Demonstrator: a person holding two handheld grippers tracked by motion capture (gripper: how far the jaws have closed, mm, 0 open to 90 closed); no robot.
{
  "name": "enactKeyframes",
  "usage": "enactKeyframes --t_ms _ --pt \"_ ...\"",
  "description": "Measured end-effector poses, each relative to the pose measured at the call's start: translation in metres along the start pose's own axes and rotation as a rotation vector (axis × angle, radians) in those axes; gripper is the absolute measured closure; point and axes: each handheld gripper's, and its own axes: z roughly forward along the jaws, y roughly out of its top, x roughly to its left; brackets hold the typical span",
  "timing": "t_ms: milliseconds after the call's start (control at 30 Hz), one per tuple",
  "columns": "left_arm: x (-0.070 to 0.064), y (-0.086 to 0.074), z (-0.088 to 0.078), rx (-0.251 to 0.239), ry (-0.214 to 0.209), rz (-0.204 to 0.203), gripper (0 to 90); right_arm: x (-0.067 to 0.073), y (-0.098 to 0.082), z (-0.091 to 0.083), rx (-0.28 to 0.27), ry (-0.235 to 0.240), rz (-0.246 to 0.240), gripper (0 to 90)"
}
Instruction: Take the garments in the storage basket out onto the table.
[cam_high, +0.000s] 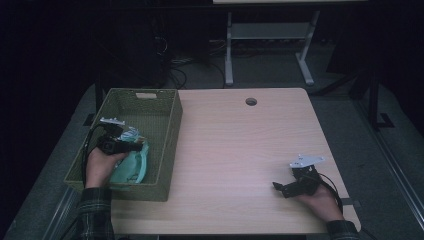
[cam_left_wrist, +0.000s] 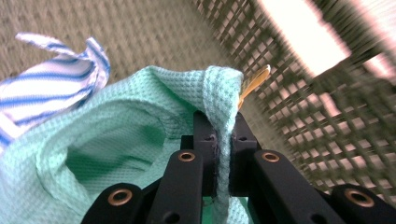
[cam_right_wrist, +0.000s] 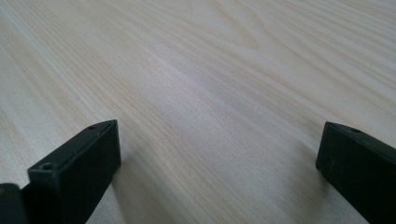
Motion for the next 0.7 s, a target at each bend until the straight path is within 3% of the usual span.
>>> enactKeyframes --t_ms 133,300,700 --pt "-0.001 0.001 -0.008 -0.064 -0.044 0.004 84.8 0.000 0.000 0.000 0.000 0.000 0.000 0.0" --pt "-0.003 0.003 -0.019 -0.132 -0.054 0.014 84.9 0.000 0.000 0.000 -0.002 0.000 -0.004 0.0" --pt "-0.011 0.007 -0.035 -0.223 -0.073 0.032 85.1 0.000 0.000 0.000 0.000 0.000 0.000 0.0"
